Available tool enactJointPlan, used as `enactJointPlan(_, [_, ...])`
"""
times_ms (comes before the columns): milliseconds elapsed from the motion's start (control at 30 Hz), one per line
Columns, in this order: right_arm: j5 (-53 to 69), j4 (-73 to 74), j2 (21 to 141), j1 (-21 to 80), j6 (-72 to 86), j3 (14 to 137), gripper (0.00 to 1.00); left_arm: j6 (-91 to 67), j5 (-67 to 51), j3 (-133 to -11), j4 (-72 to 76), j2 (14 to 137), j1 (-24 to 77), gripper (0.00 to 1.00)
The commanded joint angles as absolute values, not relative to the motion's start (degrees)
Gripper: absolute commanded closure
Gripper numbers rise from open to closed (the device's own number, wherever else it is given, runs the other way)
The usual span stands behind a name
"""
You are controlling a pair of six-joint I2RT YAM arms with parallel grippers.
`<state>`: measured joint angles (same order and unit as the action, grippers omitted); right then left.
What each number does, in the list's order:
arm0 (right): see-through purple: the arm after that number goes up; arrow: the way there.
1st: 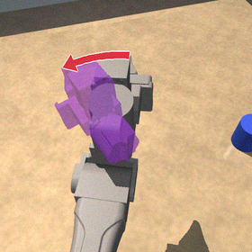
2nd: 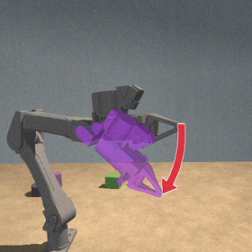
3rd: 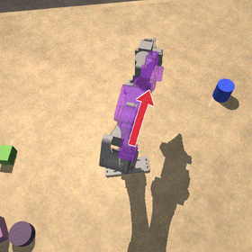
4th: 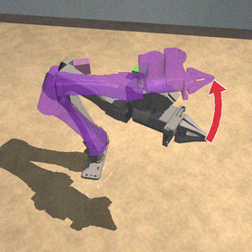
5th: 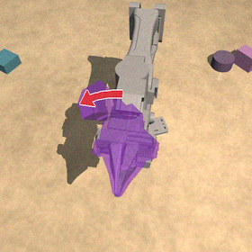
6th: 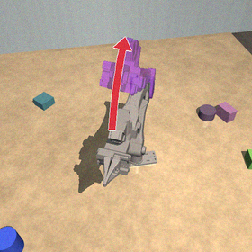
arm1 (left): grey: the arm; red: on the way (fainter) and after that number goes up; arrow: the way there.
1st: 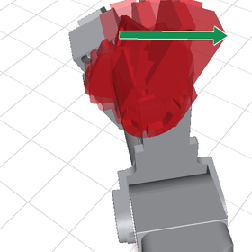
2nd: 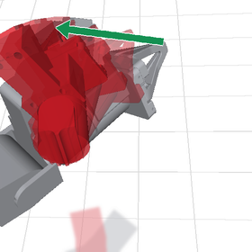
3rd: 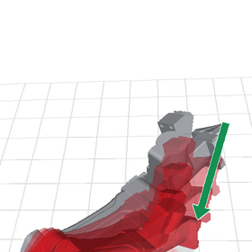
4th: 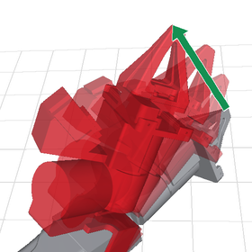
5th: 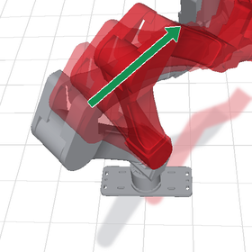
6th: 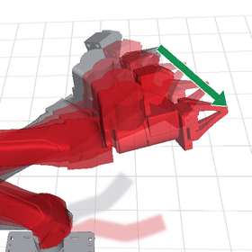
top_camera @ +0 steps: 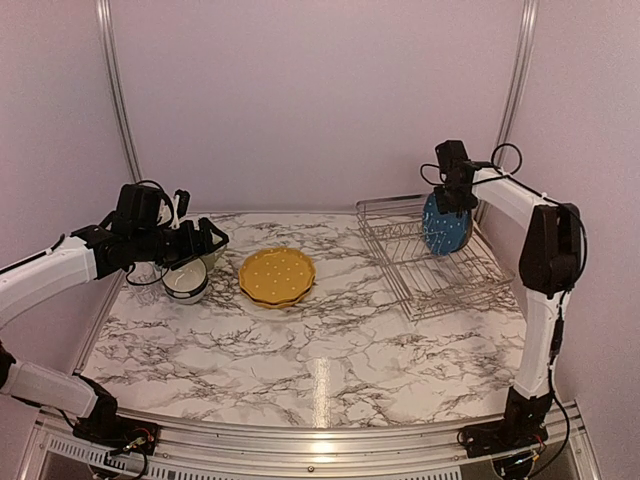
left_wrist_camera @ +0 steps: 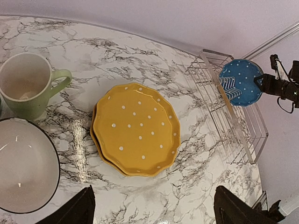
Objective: Unload the mixed dishes from the dish rack
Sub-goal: Grab the plate from the dish rack.
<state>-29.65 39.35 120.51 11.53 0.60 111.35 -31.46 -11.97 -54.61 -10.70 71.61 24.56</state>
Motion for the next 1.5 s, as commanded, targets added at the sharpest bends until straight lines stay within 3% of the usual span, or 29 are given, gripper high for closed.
enactJointPlan(0, [-20.9,35.1,116.6,13.2,0.1,108.7,0.51,-30.7,-12.2,-55.8,-11.6,72.2,24.7,0.09])
enactJointPlan(100, [-20.5,33.9,115.5,13.9,-1.7,107.1,0.53,-30.8,-12.5,-55.9,-11.3,72.4,24.7,0.09])
enactJointPlan(300, [-21.3,33.4,115.2,14.5,-1.3,105.7,0.66,-30.9,-12.5,-55.8,-11.4,72.2,24.7,0.10])
enactJointPlan(600, [-26.1,32.4,116.3,14.3,1.7,105.2,0.71,-30.8,-12.1,-55.7,-12.0,71.7,24.7,0.09])
enactJointPlan(1000, [-27.1,33.1,117.4,11.5,5.8,106.6,0.68,-30.6,-12.0,-55.5,-12.0,71.7,24.7,0.09])
enactJointPlan(1467, [-30.4,36.8,122.1,10.4,5.8,111.6,0.55,-30.3,-11.3,-55.2,-12.7,71.1,24.7,0.09])
